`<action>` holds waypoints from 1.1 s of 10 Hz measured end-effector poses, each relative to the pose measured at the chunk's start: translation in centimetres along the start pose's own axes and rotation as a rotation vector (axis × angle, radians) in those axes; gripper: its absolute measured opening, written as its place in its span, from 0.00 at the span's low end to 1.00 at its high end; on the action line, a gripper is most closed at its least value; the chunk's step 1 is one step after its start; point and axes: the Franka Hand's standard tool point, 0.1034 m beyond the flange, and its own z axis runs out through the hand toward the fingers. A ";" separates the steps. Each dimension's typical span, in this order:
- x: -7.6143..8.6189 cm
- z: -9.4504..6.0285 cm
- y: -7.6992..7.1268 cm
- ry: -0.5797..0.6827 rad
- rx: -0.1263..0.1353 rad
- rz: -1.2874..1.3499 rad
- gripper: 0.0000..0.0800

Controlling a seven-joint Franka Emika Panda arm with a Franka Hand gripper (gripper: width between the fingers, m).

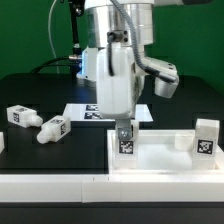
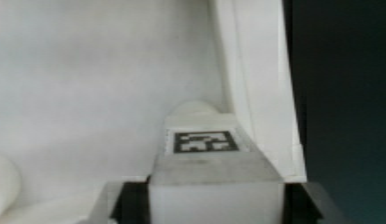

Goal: Assemble square table

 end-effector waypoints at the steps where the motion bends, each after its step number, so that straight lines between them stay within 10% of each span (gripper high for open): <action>1: 0.0 0.1 0.1 0.007 0.001 0.060 0.36; 3: 0.2 0.1 0.1 0.021 0.001 0.101 0.39; 6: -0.7 -1.0 0.4 0.005 0.009 0.074 0.75; 11: -1.9 -2.7 2.7 -0.017 -0.006 0.058 0.81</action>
Offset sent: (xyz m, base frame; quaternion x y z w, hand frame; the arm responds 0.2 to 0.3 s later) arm 0.0000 0.0000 0.0000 0.0000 0.0000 0.0000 1.0000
